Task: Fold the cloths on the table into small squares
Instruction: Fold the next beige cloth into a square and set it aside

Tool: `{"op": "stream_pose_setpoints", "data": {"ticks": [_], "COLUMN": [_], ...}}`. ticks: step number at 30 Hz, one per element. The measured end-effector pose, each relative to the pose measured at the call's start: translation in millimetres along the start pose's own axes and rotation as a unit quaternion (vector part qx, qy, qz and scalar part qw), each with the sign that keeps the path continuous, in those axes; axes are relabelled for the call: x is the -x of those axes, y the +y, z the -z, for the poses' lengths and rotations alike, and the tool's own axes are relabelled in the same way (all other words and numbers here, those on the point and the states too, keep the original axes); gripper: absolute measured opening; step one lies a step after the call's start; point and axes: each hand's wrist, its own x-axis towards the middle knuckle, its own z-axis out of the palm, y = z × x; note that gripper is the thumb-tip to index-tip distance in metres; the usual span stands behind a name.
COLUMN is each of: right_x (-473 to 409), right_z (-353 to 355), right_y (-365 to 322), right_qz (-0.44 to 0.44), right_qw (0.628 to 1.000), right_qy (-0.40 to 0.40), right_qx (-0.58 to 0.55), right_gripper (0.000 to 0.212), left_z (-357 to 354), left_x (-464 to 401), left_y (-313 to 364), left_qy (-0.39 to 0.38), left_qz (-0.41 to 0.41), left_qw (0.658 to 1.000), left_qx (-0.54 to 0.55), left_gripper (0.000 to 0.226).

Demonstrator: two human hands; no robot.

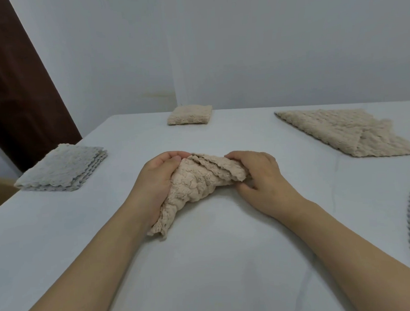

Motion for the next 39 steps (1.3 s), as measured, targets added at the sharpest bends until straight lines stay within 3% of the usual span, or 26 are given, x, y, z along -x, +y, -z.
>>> {"op": "stream_pose_setpoints", "data": {"ticks": [4, 8, 12, 16, 19, 23, 29, 32, 36, 39], "right_x": [-1.3, 2.7, -0.1, -1.6, -1.2, -1.2, -1.6, -2.7, -2.2, -1.9], "right_z": [7.7, 11.7, 13.2, 10.7, 10.0, 11.8, 8.9, 9.6, 9.7, 9.1], "right_y": [-7.3, -10.7, -9.7, -5.1, -5.8, -6.4, -8.7, -8.5, -8.8, -11.1], "right_qz": [-0.028, -0.102, -0.14, -0.139, -0.113, -0.121, -0.1, -0.123, -0.124, -0.108], "right_qw": [0.994, 0.972, 0.936, 0.904, 0.919, 0.917, 0.946, 0.945, 0.937, 0.93], "right_qy": [0.006, 0.06, 0.125, 0.111, 0.115, 0.116, 0.122, 0.159, 0.211, 0.25], "right_qx": [-0.108, -0.201, -0.298, -0.389, -0.36, -0.361, -0.281, -0.258, -0.249, -0.247], "right_gripper": [0.029, 0.012, 0.015, 0.013, 0.024, 0.017, 0.051, 0.044, 0.012, 0.017], "left_z": [4.1, 7.9, 9.7, 7.1, 6.3, 6.6, 6.9, 6.9, 5.5, 2.6], "left_x": [2.9, 3.7, 3.4, 4.1, 2.8, 0.2, 2.5, 3.7, 7.2, 13.3], "left_y": [-2.2, -6.7, -8.0, -7.7, -9.4, -8.0, -9.6, -7.7, -4.5, 2.0], "left_qy": [-0.03, -0.044, -0.021, -0.02, -0.029, -0.023, -0.034, -0.053, -0.062, -0.065], "left_qz": [-0.093, -0.163, -0.178, -0.178, -0.156, -0.158, -0.162, -0.161, -0.172, -0.195], "left_qw": [0.982, 0.937, 0.913, 0.915, 0.931, 0.933, 0.928, 0.925, 0.923, 0.918], "left_qx": [-0.162, -0.307, -0.367, -0.363, -0.327, -0.324, -0.334, -0.339, -0.339, -0.338], "left_gripper": [0.011, 0.014, 0.015, 0.015, 0.016, 0.012, 0.009, 0.008, 0.009, 0.01]}}
